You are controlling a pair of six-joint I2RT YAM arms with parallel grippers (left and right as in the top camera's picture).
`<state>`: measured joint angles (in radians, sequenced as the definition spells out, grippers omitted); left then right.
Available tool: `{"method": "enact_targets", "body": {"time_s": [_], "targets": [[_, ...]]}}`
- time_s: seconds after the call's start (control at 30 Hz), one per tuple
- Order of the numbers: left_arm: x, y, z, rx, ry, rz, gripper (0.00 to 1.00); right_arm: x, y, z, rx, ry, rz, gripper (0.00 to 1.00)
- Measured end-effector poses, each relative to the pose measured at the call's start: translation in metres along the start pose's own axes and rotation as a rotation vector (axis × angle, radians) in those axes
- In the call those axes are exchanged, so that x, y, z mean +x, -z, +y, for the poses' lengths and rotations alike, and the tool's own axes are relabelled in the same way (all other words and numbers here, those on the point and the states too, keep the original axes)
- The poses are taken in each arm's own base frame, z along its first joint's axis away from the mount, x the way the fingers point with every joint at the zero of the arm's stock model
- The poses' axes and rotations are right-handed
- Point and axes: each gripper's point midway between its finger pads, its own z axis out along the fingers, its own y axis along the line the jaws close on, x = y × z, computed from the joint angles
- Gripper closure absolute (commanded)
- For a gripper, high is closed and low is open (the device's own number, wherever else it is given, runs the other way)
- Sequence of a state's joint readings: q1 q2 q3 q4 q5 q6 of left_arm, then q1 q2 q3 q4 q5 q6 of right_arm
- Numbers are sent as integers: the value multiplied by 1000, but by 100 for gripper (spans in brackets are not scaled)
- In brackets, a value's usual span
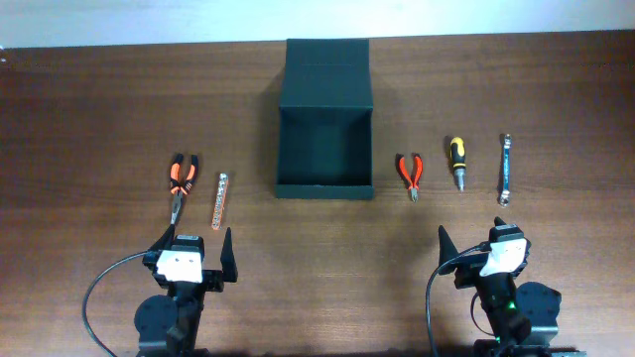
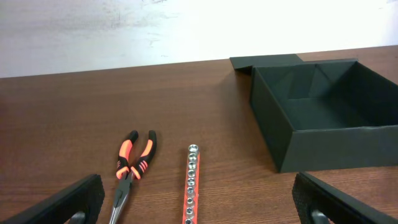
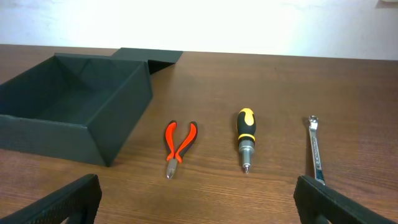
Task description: Pack container
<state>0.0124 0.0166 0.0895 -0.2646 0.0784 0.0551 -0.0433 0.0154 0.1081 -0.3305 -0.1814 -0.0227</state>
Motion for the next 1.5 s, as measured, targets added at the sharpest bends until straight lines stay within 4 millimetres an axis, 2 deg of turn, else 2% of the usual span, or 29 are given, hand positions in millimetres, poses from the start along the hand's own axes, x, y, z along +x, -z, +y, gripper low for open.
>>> {"method": "enact_targets", "body": {"time_s": [1.2,1.5], "targets": [[0,0,0,0,0,0,1,0,0,0,0,0,0,1],[-6,0,0,-1,-2,-24,1,-1,0,1,-3,1,-3,1]]}}
